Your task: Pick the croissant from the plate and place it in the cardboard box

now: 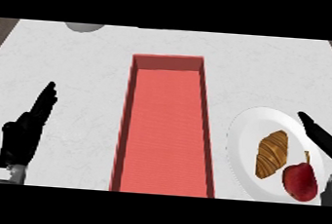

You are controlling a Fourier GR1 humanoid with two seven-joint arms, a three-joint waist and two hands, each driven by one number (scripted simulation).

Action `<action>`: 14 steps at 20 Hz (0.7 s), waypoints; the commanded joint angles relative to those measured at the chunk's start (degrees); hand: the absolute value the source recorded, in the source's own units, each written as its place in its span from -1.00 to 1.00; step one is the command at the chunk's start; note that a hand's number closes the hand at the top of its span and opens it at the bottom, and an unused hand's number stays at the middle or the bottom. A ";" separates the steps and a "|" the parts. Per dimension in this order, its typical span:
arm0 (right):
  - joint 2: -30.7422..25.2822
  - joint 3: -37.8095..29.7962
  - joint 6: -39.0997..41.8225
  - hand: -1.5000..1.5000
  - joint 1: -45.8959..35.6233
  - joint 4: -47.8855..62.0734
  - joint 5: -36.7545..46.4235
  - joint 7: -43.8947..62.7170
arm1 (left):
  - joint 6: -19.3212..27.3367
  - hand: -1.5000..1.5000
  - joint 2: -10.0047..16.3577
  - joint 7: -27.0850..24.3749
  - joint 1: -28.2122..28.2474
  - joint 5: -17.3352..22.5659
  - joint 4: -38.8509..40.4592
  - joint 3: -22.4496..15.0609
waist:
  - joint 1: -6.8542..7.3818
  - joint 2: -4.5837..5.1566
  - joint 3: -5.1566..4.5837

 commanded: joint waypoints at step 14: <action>-18.69 14.54 24.58 -1.00 17.42 -14.92 23.36 42.38 | 0.04 0.00 -0.98 -1.68 0.82 -2.99 1.94 -0.33 | 1.20 -0.12 -0.23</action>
